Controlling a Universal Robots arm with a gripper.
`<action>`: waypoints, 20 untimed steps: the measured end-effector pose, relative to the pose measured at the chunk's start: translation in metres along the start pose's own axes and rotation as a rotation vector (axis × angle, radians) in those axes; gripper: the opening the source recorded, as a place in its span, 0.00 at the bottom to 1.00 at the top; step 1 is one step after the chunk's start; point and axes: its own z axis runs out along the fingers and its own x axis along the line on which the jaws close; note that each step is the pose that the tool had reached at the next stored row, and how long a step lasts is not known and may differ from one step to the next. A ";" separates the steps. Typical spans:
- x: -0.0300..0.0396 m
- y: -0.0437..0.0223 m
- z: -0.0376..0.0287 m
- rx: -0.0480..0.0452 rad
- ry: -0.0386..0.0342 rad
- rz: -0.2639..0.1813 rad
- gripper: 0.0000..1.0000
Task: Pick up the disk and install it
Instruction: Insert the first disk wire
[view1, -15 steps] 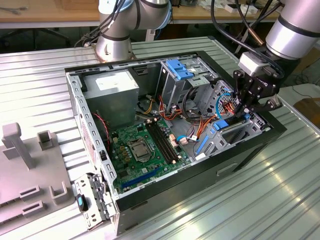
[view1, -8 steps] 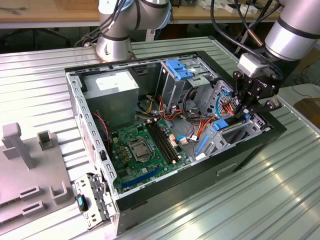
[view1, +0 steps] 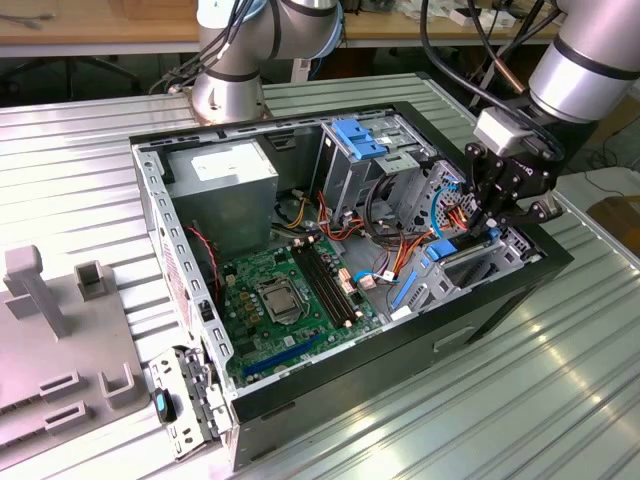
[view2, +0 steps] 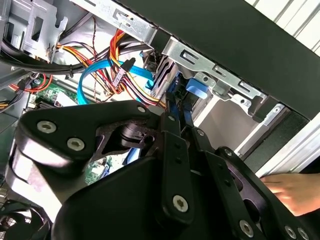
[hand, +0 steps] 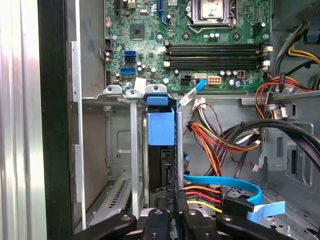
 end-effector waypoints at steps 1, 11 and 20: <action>0.0000 0.0000 0.0000 0.0000 -0.0001 0.000 0.16; 0.0000 -0.0003 -0.0091 0.0001 -0.0004 0.000 0.24; 0.0000 -0.0004 -0.0137 0.0001 -0.0004 0.000 0.11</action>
